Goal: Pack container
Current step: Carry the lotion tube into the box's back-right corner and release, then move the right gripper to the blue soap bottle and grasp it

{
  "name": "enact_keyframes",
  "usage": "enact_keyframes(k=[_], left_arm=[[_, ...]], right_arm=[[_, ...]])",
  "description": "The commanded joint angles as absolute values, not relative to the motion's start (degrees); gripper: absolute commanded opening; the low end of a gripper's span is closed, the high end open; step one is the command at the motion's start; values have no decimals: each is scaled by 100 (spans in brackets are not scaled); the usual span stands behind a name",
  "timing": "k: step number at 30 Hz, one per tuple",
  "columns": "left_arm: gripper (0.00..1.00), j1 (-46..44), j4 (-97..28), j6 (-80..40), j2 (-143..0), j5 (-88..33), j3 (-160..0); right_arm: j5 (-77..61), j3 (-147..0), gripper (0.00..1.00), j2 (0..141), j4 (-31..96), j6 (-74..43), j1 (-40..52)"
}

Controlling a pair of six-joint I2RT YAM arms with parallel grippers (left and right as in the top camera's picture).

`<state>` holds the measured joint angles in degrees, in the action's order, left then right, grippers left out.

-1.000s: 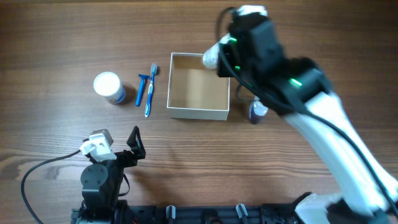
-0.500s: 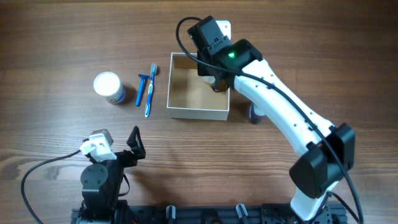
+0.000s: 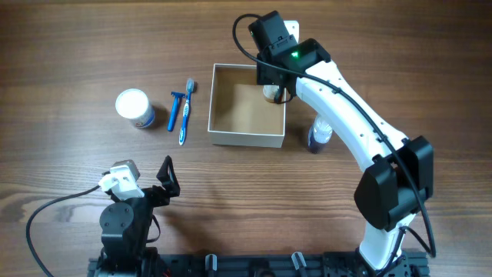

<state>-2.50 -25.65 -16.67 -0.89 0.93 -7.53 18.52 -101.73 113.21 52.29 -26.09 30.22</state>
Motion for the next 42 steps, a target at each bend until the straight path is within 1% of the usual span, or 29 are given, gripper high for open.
enact_keyframes(k=[1, 5, 10, 14, 16, 22, 26, 39, 40, 42], left_arm=[[100, -222, -2554, -1697, -56, 67, -744], [100, -222, -2552, -1697, -56, 67, -744], [100, -222, -2552, -1697, -56, 67, -744], [100, -222, -2552, -1697, -54, 67, -744], [100, -222, -2554, -1697, -54, 67, -744], [100, -222, -2554, -1697, -56, 67, -744], [100, -222, -2552, -1697, -56, 67, -744], [100, -222, -2554, -1697, -56, 67, -744], [100, -222, -2554, -1697, -54, 67, -744], [100, -222, -2552, -1697, -56, 67, -744]], right_arm=[[1922, -10331, 84, 10702, 5321, -2506, 3039], [1922, -10331, 95, 9810, 5651, -2569, 3020], [1925, -10328, 96, 8836, 6495, -2740, 2814], [1920, -10259, 96, 8678, 7406, -3258, 2451], [1883, -10044, 96, 8729, 7583, -3363, 2285], [1330, -8995, 95, 9113, 7251, -3363, 1938], [884, -8368, 91, 9290, 6936, -3142, 1872], [589, -7017, 85, 9345, 5489, -3000, 1872], [591, -7004, 84, 9345, 5443, -3000, 1872], [591, -7004, 74, 9345, 5343, -3002, 1872]])
